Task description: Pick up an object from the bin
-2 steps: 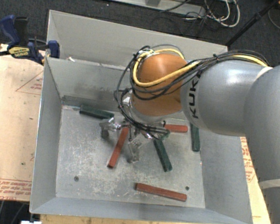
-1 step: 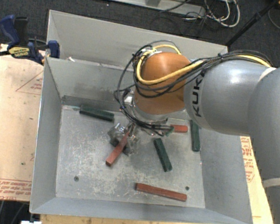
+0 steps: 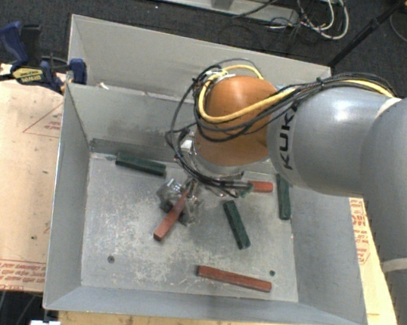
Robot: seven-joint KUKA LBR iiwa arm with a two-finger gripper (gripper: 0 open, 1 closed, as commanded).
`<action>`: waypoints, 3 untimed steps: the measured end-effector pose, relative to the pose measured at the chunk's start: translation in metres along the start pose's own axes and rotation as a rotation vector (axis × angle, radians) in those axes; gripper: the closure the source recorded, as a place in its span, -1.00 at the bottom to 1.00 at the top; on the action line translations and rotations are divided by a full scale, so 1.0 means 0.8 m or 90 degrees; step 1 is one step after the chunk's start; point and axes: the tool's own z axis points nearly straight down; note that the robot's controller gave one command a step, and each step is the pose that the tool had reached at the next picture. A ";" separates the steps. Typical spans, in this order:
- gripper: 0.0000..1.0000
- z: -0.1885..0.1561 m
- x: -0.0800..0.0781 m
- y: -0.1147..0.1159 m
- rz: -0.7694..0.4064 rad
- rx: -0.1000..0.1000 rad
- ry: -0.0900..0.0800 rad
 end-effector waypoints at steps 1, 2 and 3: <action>1.00 -0.003 0.000 0.001 0.000 -0.001 0.001; 1.00 -0.013 0.001 0.001 0.000 -0.002 0.002; 1.00 -0.026 0.001 0.002 0.001 -0.003 0.003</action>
Offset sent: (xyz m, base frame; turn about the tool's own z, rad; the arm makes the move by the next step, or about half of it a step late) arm 0.0000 0.0001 0.0036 0.0000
